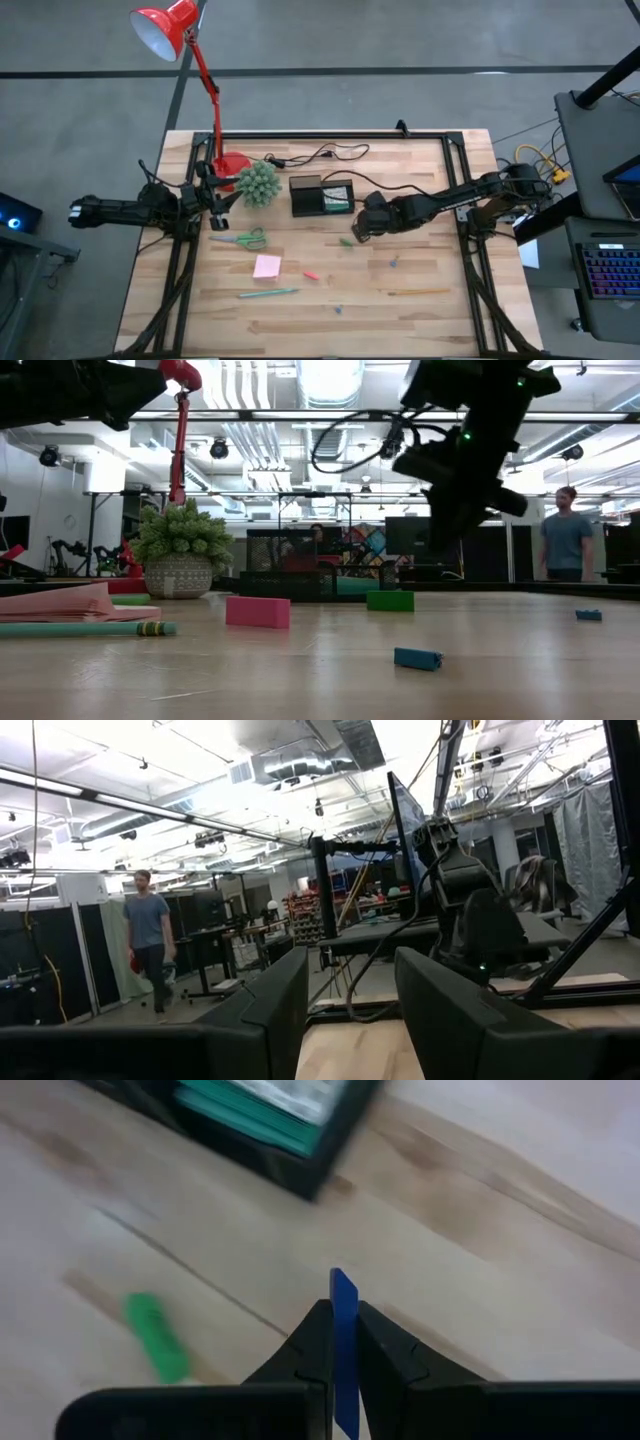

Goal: Pick and place office supplies into organizer
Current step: Put the blue eraser into the desk organizer

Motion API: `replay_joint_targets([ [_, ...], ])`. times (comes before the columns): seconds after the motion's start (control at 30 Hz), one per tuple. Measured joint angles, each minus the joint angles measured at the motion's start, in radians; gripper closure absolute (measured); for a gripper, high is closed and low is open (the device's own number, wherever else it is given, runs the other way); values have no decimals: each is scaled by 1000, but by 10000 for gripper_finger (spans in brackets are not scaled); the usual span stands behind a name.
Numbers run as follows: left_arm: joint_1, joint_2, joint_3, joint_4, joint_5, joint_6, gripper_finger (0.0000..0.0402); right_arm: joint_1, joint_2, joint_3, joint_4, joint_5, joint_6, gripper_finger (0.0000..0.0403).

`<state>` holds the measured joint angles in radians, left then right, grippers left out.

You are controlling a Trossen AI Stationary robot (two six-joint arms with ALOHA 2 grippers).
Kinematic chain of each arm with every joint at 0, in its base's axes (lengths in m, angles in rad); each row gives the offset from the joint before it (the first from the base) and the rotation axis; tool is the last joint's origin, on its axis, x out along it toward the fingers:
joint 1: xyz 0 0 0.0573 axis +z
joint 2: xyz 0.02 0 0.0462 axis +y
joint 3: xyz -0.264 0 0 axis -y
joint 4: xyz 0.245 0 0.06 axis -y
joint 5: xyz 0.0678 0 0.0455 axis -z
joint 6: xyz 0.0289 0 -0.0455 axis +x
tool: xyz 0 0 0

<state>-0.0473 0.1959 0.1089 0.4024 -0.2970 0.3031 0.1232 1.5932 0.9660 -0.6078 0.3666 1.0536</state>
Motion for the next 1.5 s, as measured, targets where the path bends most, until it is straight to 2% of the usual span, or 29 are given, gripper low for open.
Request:
replay_joint_targets([
  [0.6, 0, 0, 0, -1, 0, 0, 262, 6, 0, -17, 372, 2, -283, 380],
  [0.87, 0, 2, 0, 0, 0, 0, 262, 6, 1, -18, 484, 2, -500, 380],
  [1.23, 0, -1, 0, -3, -1, 0, 262, 3, 77, -8, 684, 0, -850, 380],
  [1.5, 0, 6, 1, 1, -41, 0, 262, -9, 174, 51, 726, 1, -968, 380],
])
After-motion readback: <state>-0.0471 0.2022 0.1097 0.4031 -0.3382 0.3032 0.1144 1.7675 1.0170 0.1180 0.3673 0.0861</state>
